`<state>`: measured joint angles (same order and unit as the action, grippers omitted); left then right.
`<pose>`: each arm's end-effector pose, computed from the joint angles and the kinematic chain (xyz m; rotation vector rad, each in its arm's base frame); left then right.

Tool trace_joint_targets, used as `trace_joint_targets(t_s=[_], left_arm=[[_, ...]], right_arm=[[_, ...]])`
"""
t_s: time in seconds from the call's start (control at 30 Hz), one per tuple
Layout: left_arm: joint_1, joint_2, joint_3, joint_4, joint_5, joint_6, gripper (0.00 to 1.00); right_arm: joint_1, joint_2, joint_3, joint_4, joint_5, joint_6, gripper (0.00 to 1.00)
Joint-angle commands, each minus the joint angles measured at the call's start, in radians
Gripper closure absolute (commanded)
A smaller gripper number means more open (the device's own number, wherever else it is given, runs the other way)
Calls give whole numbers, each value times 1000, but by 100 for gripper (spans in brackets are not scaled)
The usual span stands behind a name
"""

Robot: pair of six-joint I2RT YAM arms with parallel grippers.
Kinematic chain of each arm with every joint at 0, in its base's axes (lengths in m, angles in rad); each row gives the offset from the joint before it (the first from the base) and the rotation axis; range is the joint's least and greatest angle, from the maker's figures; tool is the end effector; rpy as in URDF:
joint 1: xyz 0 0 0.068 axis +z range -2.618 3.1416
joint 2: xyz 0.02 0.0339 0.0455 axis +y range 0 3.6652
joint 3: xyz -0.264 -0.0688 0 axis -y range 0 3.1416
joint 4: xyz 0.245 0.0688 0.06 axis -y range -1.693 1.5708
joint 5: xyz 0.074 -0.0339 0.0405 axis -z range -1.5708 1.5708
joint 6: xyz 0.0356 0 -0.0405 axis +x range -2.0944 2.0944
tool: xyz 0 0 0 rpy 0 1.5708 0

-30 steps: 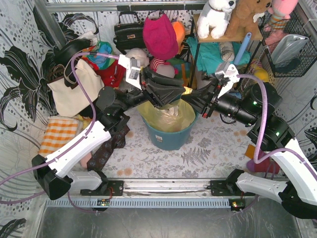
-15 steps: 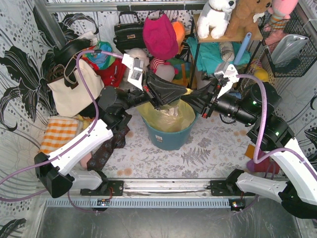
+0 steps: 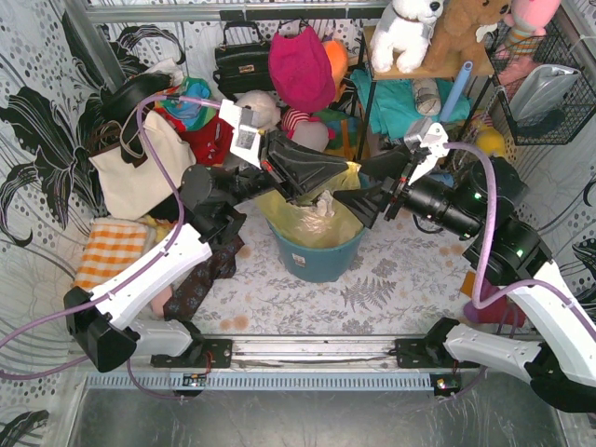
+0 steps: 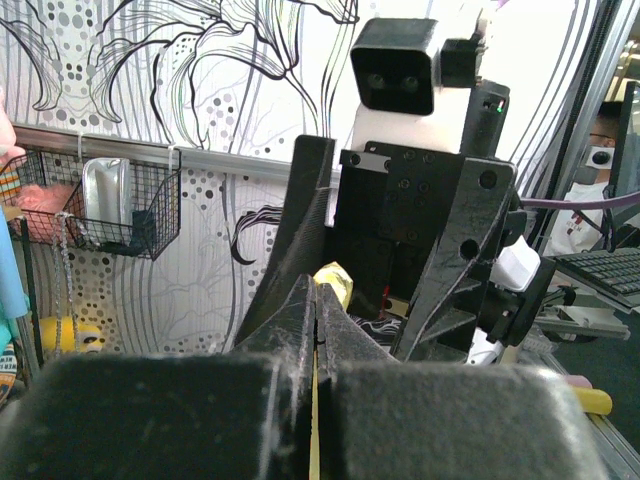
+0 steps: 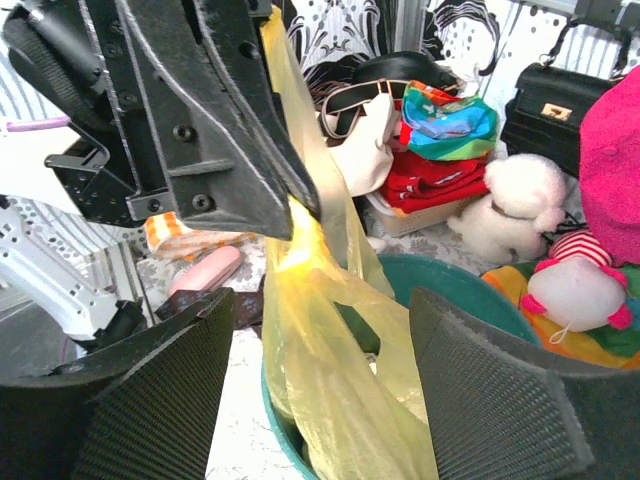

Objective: Tie the trash bag

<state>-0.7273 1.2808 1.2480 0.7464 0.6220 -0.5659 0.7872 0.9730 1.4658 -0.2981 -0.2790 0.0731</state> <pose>0.1873 -0.1944 0.4858 0.7128 0.8571 -1.4362 0.1096 0.1238 0.5214 -0.7255 1.2490 0.9040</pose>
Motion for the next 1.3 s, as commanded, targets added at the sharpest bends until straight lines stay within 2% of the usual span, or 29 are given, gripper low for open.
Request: trace_joint_targets(t_s=[0.0, 0.1, 0.23, 0.4, 0.6, 0.77, 0.93, 1.13, 1.17, 1.27], left_arm=[[5, -35, -7, 94, -7, -25, 100], [5, -35, -9, 108, 3, -36, 100], [6, -32, -17, 123, 6, -48, 100], [6, -28, -23, 152, 16, -77, 100], [6, -22, -22, 184, 39, -106, 100], [6, -15, -21, 198, 59, -121, 100], [10, -14, -27, 194, 55, -119, 100], [13, -23, -21, 127, 33, -83, 100], [12, -27, -18, 109, 28, -69, 96], [13, -34, -1, 46, 27, -40, 74]], right_arm=[[6, -11, -20, 68, 42, -18, 28], [6, 0, -30, 91, 39, -22, 28], [6, 16, -56, 150, 0, -25, 34], [6, -6, -136, 295, -74, -24, 28], [6, -18, -184, 382, -184, -103, 30], [3, 20, -119, 302, -280, -204, 39], [-6, 75, -36, 210, -418, -214, 43], [-20, 49, -51, 157, -379, -232, 51], [-21, 42, -57, 153, -372, -233, 52], [-24, 27, -73, 148, -343, -248, 59]])
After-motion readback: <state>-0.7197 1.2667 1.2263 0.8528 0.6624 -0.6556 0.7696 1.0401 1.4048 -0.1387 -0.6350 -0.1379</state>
